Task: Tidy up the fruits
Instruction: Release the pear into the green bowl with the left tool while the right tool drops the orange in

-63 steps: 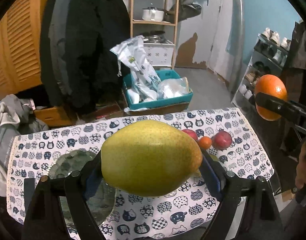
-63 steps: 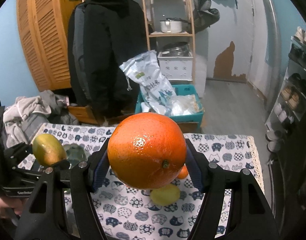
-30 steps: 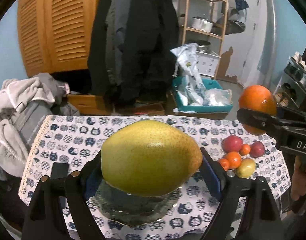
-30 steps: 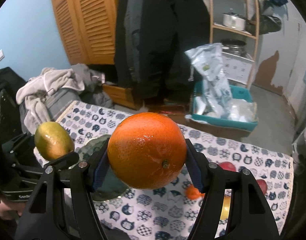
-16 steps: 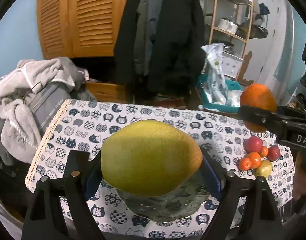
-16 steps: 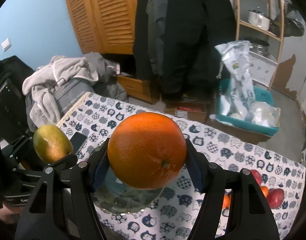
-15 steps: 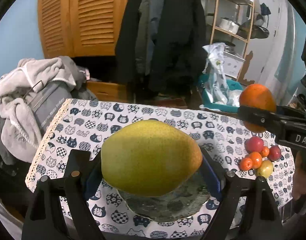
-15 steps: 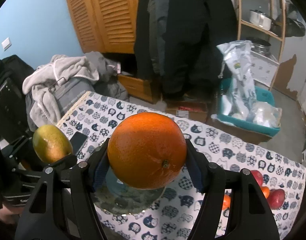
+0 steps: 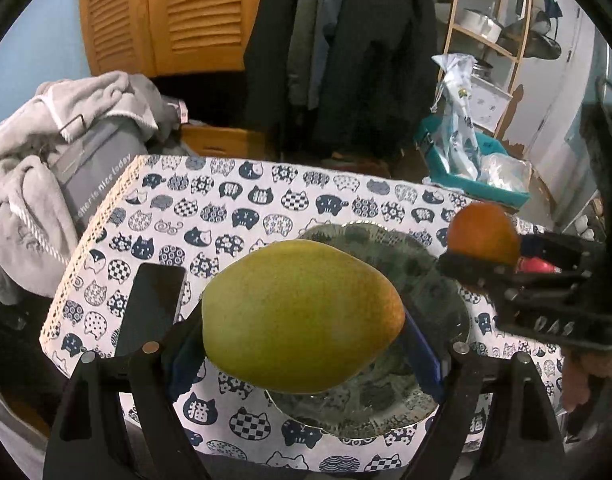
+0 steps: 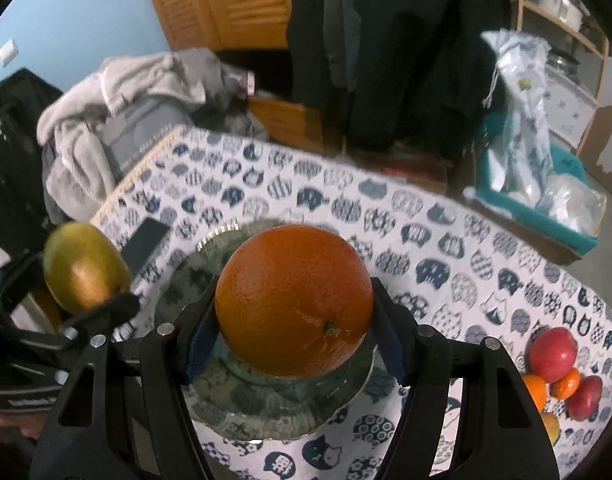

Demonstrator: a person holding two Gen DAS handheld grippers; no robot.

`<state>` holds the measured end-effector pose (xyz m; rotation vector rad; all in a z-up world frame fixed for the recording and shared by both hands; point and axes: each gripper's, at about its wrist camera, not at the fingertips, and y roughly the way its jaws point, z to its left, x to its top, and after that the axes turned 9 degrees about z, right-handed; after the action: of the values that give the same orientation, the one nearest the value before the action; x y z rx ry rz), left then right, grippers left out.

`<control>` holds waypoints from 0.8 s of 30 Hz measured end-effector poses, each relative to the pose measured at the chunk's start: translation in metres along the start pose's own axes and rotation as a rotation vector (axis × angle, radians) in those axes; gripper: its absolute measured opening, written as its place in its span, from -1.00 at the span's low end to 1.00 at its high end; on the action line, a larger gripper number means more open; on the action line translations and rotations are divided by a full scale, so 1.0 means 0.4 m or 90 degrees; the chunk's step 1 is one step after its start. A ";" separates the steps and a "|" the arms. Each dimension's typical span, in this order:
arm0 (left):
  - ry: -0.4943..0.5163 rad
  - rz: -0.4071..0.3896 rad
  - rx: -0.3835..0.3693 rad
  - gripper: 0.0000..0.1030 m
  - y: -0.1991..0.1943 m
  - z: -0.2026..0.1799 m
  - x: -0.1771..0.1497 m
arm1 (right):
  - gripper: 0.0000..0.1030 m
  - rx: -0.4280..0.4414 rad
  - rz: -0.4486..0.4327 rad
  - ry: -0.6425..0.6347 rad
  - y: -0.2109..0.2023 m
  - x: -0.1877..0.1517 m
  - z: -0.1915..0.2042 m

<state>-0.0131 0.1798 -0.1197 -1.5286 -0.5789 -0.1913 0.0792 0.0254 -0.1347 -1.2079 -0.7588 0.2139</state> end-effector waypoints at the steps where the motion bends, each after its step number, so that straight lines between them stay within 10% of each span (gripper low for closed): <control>1: 0.001 0.002 0.002 0.71 0.005 0.000 -0.002 | 0.33 0.001 0.010 0.000 0.015 -0.005 -0.001; 24: -0.010 0.125 -0.008 0.71 0.166 -0.005 -0.044 | 0.33 -0.004 0.148 -0.023 0.209 -0.095 -0.024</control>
<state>0.0034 0.1777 -0.1864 -1.5897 -0.4372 -0.0334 0.0767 0.0288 -0.2269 -1.3015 -0.6498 0.4261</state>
